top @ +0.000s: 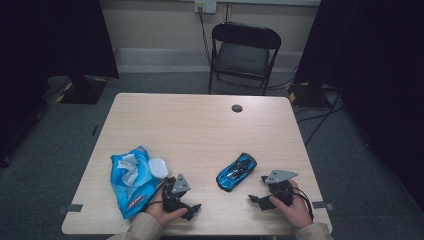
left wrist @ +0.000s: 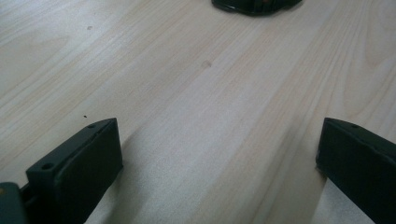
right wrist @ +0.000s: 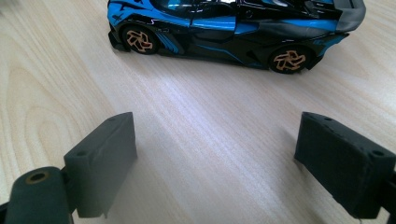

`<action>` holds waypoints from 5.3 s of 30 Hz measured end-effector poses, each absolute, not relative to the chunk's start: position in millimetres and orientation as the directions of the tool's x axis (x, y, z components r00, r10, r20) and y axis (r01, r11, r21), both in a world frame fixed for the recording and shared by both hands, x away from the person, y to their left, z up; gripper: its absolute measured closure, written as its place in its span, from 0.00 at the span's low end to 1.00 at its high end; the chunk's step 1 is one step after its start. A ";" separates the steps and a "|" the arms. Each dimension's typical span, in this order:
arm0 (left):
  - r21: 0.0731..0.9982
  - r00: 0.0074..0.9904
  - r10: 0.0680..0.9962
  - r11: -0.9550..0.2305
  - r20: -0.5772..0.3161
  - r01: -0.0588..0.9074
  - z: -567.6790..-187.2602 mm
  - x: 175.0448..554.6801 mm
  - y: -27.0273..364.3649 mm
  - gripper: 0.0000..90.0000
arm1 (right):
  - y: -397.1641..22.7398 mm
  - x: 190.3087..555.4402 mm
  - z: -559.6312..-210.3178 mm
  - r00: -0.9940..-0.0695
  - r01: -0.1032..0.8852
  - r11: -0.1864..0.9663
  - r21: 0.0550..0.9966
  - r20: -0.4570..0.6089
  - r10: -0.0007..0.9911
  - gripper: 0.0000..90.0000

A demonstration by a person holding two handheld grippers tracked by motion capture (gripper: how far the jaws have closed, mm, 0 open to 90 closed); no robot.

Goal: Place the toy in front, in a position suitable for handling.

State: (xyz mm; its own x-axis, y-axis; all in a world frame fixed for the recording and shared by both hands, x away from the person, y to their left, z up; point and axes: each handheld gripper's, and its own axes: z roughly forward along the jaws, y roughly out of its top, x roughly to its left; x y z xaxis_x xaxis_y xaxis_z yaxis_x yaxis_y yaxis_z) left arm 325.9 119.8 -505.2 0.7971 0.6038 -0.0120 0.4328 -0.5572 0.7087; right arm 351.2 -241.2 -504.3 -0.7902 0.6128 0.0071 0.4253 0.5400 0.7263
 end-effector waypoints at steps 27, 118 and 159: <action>0.712 0.794 0.608 -0.550 -0.017 0.437 -504.8 324.7 122.2 0.02 | -241.2 351.3 -504.3 -0.790 0.426 0.540 0.726 0.007 0.613 0.13; 0.733 0.777 0.627 -0.504 -0.053 0.456 -423.1 282.2 209.0 0.24 | -240.6 351.3 -504.4 -0.787 0.426 0.539 0.727 0.004 0.617 0.12; 0.692 0.555 0.831 -0.382 -0.031 0.612 -465.6 259.4 296.3 0.18 | -240.3 351.4 -504.5 -0.786 0.426 0.538 0.727 0.004 0.618 0.12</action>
State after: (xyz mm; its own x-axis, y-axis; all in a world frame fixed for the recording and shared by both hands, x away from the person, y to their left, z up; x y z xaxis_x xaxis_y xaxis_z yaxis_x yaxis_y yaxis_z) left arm 259.4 296.3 -465.6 0.5547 0.8315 -0.0314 0.6121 -0.3822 0.6923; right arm 351.4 -240.3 -504.5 -0.7864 0.6178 0.0039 0.4264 0.5381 0.7271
